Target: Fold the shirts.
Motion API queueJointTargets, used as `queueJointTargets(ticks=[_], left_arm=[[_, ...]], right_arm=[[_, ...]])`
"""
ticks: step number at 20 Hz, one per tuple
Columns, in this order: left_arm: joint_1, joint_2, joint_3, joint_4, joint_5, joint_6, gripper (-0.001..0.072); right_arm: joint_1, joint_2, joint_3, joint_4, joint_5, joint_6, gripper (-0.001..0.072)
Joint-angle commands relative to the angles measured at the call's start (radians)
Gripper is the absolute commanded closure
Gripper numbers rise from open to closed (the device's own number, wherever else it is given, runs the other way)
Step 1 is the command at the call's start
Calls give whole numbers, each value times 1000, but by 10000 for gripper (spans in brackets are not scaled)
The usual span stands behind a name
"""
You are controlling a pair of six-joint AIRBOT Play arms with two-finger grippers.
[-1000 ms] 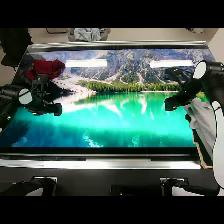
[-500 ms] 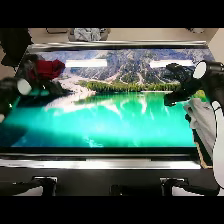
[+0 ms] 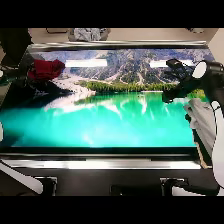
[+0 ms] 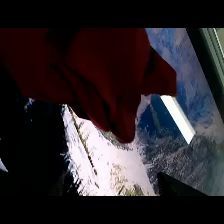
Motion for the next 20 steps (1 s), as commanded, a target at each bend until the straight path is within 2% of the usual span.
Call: queueJointTargets(ticks=[1, 5, 9, 14, 20], left_arm=[[31, -107, 38, -94, 87, -12, -13], [18, -175, 38, -105, 213, -13, -13], [18, -225, 38, -108, 283, -13, -13], [2, -258, 38, -108, 448, -12, -13], [-35, -291, 38, -134, 580, -17, -10]], right_arm=[[1, -8, -1, 21, -4, 0, 216], [1, -13, -1, 56, -2, 0, 216], [1, -14, -1, 101, 10, 0, 216], [1, -14, -1, 146, 52, 2, 216], [1, -14, -1, 191, 89, 28, 216]])
